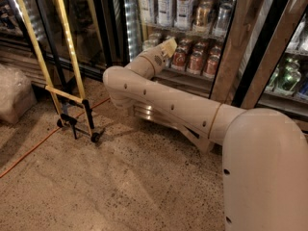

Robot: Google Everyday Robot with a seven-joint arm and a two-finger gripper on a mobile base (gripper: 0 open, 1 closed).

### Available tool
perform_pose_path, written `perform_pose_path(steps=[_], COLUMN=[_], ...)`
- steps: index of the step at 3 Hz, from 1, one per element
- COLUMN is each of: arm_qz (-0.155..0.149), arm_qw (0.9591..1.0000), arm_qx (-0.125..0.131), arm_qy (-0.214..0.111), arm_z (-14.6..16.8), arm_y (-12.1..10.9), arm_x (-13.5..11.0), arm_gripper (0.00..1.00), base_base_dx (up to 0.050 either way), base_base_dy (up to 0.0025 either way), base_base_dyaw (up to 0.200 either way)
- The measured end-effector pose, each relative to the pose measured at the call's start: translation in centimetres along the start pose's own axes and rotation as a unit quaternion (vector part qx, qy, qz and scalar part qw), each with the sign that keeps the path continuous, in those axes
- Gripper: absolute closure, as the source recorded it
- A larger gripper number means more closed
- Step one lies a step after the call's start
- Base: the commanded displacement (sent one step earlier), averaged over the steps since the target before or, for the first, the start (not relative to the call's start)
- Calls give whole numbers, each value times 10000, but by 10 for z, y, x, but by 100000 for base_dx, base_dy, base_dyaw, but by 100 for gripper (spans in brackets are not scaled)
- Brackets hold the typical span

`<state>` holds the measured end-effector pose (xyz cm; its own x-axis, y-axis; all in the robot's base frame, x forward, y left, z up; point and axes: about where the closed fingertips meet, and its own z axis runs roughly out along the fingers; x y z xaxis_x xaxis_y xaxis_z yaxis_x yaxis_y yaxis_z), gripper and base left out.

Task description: Close left fridge door

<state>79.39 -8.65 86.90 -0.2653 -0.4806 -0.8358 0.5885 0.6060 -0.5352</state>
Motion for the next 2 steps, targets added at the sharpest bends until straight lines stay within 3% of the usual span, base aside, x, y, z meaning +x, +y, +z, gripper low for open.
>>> perform_pose_path(steps=[2], arm_qz=[60], arm_qw=[10000], arm_qx=[-62], arm_qy=[-6], arm_z=[0], arm_y=[0], arm_x=[0], arm_gripper=[100], base_base_dx=[0], base_base_dy=[0], base_base_dyaw=[0])
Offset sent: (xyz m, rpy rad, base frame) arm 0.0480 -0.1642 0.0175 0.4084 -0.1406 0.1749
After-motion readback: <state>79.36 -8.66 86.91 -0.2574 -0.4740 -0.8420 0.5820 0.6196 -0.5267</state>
